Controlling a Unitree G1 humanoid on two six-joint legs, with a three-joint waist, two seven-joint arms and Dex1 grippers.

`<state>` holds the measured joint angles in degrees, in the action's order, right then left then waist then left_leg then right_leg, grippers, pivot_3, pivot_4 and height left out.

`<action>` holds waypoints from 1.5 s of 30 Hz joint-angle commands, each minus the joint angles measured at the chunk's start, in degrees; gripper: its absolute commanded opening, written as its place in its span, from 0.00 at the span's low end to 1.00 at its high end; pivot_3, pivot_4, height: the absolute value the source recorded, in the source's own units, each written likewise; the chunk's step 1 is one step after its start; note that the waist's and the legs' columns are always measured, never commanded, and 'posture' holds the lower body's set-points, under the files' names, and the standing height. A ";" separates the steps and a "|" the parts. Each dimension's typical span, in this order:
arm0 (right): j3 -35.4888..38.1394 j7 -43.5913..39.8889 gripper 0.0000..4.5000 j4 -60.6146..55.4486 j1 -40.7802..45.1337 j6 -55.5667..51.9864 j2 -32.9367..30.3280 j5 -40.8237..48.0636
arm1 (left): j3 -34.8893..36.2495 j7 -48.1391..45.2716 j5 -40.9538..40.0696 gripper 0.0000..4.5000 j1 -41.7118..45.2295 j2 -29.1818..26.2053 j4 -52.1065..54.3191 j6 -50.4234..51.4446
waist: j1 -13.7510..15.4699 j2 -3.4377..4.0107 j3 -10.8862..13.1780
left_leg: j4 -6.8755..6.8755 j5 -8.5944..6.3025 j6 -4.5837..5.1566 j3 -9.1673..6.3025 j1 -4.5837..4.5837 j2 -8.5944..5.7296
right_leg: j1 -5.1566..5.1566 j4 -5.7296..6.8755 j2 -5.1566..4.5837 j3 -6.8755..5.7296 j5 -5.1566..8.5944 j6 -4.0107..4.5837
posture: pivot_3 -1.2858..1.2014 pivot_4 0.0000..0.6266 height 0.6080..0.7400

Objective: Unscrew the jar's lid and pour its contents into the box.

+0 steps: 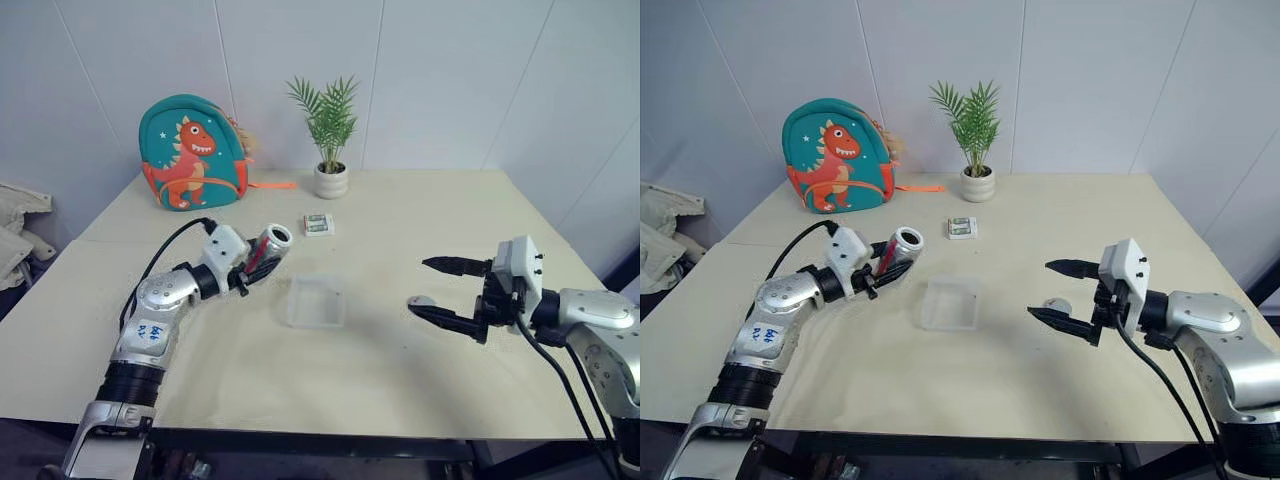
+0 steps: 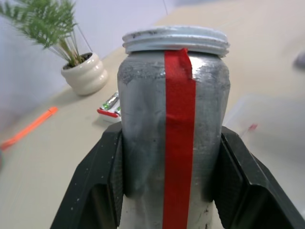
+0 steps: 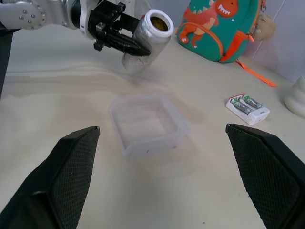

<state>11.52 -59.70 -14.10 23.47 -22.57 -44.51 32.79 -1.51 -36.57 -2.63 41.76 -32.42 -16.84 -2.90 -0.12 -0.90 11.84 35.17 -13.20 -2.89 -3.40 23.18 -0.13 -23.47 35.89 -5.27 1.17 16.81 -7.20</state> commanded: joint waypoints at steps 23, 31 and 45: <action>-2.48 7.67 0.99 1.61 2.50 2.72 9.98 -0.40 | -39.06 65.89 85.00 0.45 31.42 -11.85 -16.65 -31.98 | -0.04 -0.20 0.12 | 0.00 -0.06 0.13 0.20 0.07 -0.09 | -0.09 -0.01 -0.05 0.19 -0.02 -0.23 | 0.52 0.24 1.00; -2.34 8.60 0.99 1.62 2.37 2.75 11.34 -0.13 | -37.16 61.91 79.80 0.45 31.38 -12.08 -23.08 -30.06 | -0.08 -0.21 0.12 | 0.01 -0.05 0.13 0.29 0.07 -0.08 | -0.19 0.10 -0.03 0.31 -0.02 -0.23 | 0.52 0.24 1.00; -1.20 7.08 0.99 -1.65 0.49 -0.93 8.21 2.10 | -0.96 25.26 19.74 0.45 6.50 -4.21 -10.93 -11.11 | -0.13 -0.21 0.13 | 0.25 -0.06 0.15 0.42 0.03 -0.06 | -0.20 0.33 -0.03 0.48 -0.02 -0.22 | 0.52 0.24 1.00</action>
<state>8.78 -51.89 -12.81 24.31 -22.87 -35.00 33.31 -7.60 -9.00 24.41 49.10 -36.55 -33.04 -17.49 -0.25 -1.11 11.97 35.46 -13.27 -2.72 -2.98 23.20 -0.18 -23.67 36.25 -5.31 1.67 16.79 -7.42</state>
